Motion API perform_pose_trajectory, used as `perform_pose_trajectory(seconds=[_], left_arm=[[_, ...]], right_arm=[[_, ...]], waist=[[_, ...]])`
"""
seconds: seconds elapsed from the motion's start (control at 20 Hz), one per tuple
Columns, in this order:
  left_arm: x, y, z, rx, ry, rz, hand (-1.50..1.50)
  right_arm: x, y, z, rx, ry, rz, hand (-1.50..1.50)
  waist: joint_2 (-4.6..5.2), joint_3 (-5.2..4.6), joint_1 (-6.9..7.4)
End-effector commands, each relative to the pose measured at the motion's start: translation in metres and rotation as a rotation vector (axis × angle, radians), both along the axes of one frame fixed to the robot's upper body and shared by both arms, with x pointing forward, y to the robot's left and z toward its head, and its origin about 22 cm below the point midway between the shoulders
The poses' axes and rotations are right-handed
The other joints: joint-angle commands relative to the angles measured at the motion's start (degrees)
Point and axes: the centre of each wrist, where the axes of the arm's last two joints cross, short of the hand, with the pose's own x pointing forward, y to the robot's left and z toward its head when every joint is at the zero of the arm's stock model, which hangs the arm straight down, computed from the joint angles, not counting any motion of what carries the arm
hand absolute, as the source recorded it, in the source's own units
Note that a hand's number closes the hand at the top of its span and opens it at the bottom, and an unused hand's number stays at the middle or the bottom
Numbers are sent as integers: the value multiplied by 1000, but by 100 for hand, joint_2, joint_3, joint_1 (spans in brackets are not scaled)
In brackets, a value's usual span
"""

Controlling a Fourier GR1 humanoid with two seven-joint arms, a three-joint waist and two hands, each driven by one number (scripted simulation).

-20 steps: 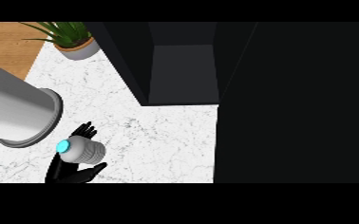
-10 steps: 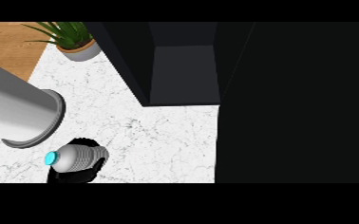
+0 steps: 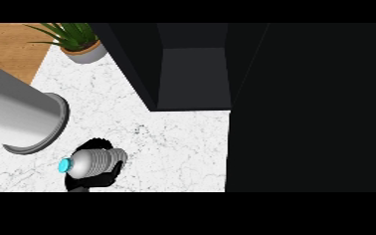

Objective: Pick up the bottled water, place it into the cabinet and close the cabinet

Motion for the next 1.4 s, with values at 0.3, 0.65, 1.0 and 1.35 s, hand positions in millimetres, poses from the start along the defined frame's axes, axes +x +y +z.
perform_pose_trajectory(seconds=[0.3,0.65,1.0,1.35], left_arm=[[51,-77,17,-158,-66,-139,150],[76,-114,58,-157,-56,-205,150],[94,-165,112,-11,-123,-189,150],[131,-212,170,44,-132,-169,150]], right_arm=[[0,-2,5,11,1,13,-150],[3,2,26,34,-18,-15,-150],[4,-2,24,43,-15,-5,-150],[3,-11,11,31,-34,-4,-150]], waist=[[13,-100,-13],[-1,-95,49],[3,-94,35],[32,-98,-110]])
